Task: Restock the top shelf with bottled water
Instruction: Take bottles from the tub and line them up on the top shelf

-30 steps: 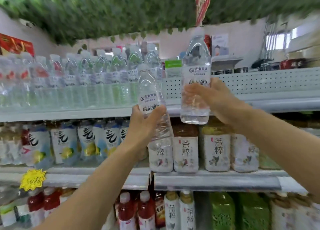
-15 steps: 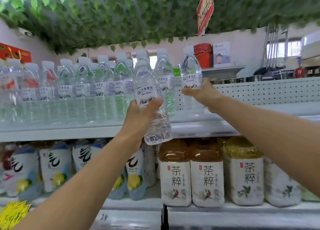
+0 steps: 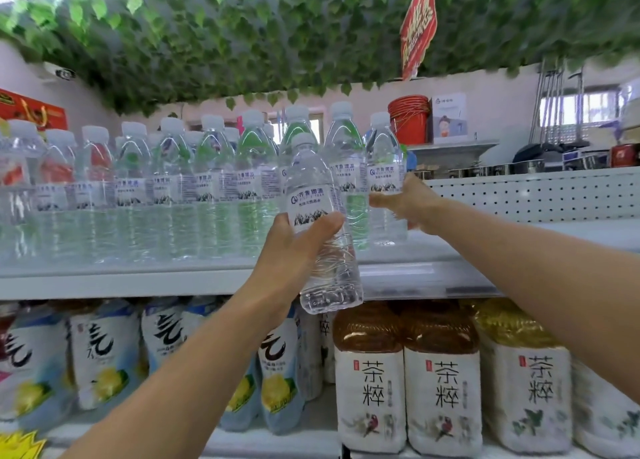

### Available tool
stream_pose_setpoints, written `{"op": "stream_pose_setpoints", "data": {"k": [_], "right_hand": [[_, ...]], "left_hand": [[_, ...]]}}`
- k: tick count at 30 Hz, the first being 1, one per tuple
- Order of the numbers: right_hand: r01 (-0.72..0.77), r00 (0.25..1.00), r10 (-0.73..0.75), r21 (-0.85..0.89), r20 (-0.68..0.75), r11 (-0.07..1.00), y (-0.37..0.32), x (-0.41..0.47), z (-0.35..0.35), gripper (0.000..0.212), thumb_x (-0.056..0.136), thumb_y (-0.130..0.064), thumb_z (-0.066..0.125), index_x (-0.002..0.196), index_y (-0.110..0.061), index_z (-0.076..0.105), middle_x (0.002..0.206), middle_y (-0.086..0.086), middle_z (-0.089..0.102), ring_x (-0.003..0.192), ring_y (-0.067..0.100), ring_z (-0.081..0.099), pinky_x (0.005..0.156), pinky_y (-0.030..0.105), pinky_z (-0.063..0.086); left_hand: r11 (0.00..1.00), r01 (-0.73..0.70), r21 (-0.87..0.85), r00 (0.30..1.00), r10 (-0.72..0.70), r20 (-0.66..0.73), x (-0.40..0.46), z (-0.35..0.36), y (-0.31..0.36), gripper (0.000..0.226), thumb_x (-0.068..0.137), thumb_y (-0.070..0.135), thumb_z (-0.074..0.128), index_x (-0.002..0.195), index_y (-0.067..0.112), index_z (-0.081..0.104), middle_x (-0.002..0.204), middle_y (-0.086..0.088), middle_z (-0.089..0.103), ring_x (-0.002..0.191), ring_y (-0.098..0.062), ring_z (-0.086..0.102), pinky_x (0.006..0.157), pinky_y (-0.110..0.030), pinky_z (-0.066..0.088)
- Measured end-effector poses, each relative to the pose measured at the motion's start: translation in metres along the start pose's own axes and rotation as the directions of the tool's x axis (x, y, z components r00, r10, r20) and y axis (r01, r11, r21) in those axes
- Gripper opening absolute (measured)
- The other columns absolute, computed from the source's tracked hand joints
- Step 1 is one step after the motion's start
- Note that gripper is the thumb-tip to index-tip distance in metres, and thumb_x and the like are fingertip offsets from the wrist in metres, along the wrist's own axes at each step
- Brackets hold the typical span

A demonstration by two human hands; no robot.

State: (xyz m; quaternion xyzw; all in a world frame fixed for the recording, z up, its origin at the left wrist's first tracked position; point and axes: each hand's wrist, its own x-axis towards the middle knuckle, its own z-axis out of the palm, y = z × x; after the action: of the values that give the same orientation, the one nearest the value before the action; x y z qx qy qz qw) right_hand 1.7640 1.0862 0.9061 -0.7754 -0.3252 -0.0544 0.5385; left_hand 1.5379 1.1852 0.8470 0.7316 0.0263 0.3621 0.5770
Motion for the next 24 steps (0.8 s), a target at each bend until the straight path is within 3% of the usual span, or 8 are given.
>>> {"op": "stream_pose_setpoints", "data": {"k": [3, 7, 10, 13, 15, 17, 20, 24], "right_hand": [[0.016, 1.0, -0.016, -0.026, -0.006, 1.0, -0.001, -0.003, 0.0, 0.088, 0.071, -0.055, 0.08, 0.139, -0.018, 0.039, 0.123, 0.006, 0.06, 0.101, 0.026, 0.062, 0.07, 0.04, 0.055], [0.011, 1.0, -0.01, -0.028, 0.023, 1.0, 0.003, -0.002, -0.002, 0.092, 0.069, -0.058, 0.08, 0.139, -0.016, 0.039, 0.129, 0.006, 0.058, 0.11, 0.028, 0.059, 0.084, 0.045, 0.052], [-0.051, 0.997, 0.053, -0.037, 0.06, 0.998, 0.002, -0.015, -0.008, 0.099, 0.062, -0.066, 0.081, 0.137, -0.014, 0.042, 0.13, 0.003, 0.057, 0.112, 0.026, 0.057, 0.098, 0.048, 0.048], [0.066, 0.99, -0.067, -0.009, -0.124, 0.998, -0.006, -0.041, -0.013, 0.074, 0.087, -0.042, 0.071, 0.142, -0.005, 0.037, 0.13, 0.006, 0.054, 0.117, 0.024, 0.053, 0.103, 0.043, 0.043], [0.196, 0.96, -0.187, 0.023, -0.206, 0.98, -0.022, -0.071, -0.015, 0.062, 0.093, -0.038, 0.064, 0.14, -0.002, 0.043, 0.122, 0.007, 0.059, 0.109, 0.022, 0.057, 0.089, 0.033, 0.048], [0.29, 0.957, -0.288, 0.119, -0.034, 0.95, -0.044, -0.106, -0.014, 0.055, 0.092, -0.046, 0.06, 0.129, -0.005, 0.057, 0.111, 0.007, 0.067, 0.099, 0.021, 0.064, 0.074, 0.027, 0.051], [0.315, 0.908, -0.33, 0.098, 0.259, 0.944, -0.074, -0.146, -0.011, 0.059, 0.078, -0.06, 0.061, 0.115, -0.015, 0.065, 0.106, 0.001, 0.071, 0.097, 0.016, 0.068, 0.076, 0.03, 0.057], [0.336, 0.927, -0.345, 0.086, 0.145, 0.938, -0.093, -0.151, -0.019, 0.031, 0.084, -0.038, 0.072, 0.106, -0.016, 0.067, 0.095, 0.002, 0.074, 0.084, 0.015, 0.073, 0.073, 0.031, 0.06]], "left_hand": [[1.0, -0.012, 0.006, 1.0, 0.012, -0.008, 0.003, 0.0, -0.003, 0.04, 0.088, 0.044, 0.065, 0.115, 0.026, 0.043, 0.102, 0.017, 0.061, 0.076, 0.01, 0.057, 0.062, -0.014, 0.036], [1.0, -0.025, 0.011, 0.999, 0.025, -0.022, -0.001, 0.002, 0.0, 0.038, 0.087, 0.044, 0.067, 0.117, 0.029, 0.049, 0.107, 0.014, 0.063, 0.083, 0.005, 0.061, 0.074, -0.021, 0.044], [0.999, -0.047, 0.022, 0.998, 0.048, -0.028, -0.007, 0.004, 0.003, 0.042, 0.087, 0.044, 0.067, 0.119, 0.026, 0.047, 0.11, 0.012, 0.062, 0.094, 0.0, 0.06, 0.069, -0.019, 0.04], [0.995, -0.077, 0.059, 0.996, 0.08, -0.046, -0.015, 0.006, 0.004, 0.045, 0.087, 0.04, 0.068, 0.12, 0.021, 0.043, 0.105, 0.013, 0.06, 0.097, -0.002, 0.059, 0.067, -0.016, 0.039], [0.99, -0.104, 0.095, 0.992, 0.11, -0.06, -0.019, 0.009, 0.004, 0.047, 0.086, 0.038, 0.069, 0.123, 0.021, 0.045, 0.108, 0.01, 0.063, 0.093, 0.0, 0.061, 0.065, -0.014, 0.042], [0.983, -0.138, 0.124, 0.987, 0.146, -0.061, -0.023, 0.014, 0.008, 0.047, 0.087, 0.037, 0.07, 0.122, 0.023, 0.044, 0.105, 0.013, 0.064, 0.085, 0.006, 0.062, 0.059, -0.009, 0.045], [0.97, -0.199, 0.143, 0.976, 0.209, -0.058, -0.023, 0.024, 0.02, 0.05, 0.087, 0.034, 0.072, 0.125, 0.021, 0.042, 0.105, 0.012, 0.065, 0.084, 0.007, 0.064, 0.06, -0.008, 0.048], [0.942, -0.261, 0.211, 0.964, 0.268, -0.002, -0.015, 0.032, 0.04, 0.055, 0.084, 0.04, 0.073, 0.127, 0.024, 0.042, 0.107, 0.011, 0.064, 0.096, -0.004, 0.063, 0.078, -0.027, 0.05]]}}
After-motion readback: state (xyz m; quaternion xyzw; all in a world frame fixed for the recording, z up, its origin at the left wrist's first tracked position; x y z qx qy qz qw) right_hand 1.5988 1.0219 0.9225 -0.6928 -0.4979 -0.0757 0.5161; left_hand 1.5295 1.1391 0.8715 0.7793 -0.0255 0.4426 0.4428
